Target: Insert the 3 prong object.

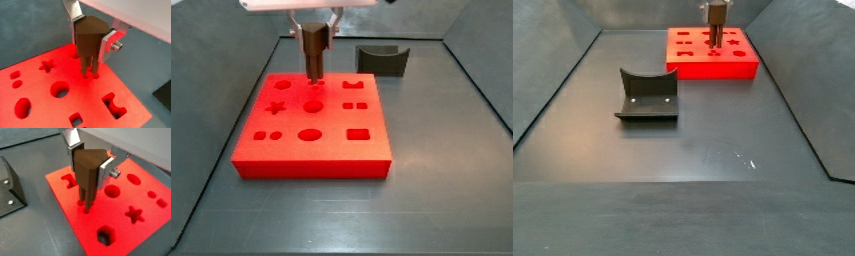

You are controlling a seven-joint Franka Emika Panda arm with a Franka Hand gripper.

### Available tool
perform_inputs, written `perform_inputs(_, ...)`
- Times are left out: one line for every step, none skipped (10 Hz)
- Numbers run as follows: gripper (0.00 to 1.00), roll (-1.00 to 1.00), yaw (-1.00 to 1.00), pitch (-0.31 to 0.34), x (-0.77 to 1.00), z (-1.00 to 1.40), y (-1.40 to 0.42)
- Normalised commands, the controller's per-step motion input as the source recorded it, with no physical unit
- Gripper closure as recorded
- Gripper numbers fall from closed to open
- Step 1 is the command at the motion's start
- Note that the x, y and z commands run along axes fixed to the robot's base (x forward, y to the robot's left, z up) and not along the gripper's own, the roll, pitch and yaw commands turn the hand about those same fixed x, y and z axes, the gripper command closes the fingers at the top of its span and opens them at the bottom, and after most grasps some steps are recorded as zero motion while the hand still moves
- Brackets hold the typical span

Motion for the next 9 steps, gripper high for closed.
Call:
perform_inputs(1.0,0.03,-0.39,0.157,0.03,-0.15,0.25)
perform_inputs(1.0,0.0,-0.22,0.077,0.0,-0.16,0.21)
perform_inputs(1.0,-0.06,-0.01,0.0,-0.06,-0.23,0.04)
perform_inputs(1.0,0.01,0.01,0.0,0.0,-0.1,-0.21)
perform_inputs(1.0,0.11,0.2,0.0,0.07,-0.01,-0.33)
perform_inputs(1.0,0.11,0.19,0.0,0.06,-0.07,-0.23)
perform_inputs(1.0,0.09,0.12,0.0,0.07,-0.1,-0.1)
perform_inputs(1.0,0.12,0.01,0.0,0.03,-0.22,0.02)
perform_inputs(1.0,0.07,0.0,0.0,0.03,-0.21,0.07)
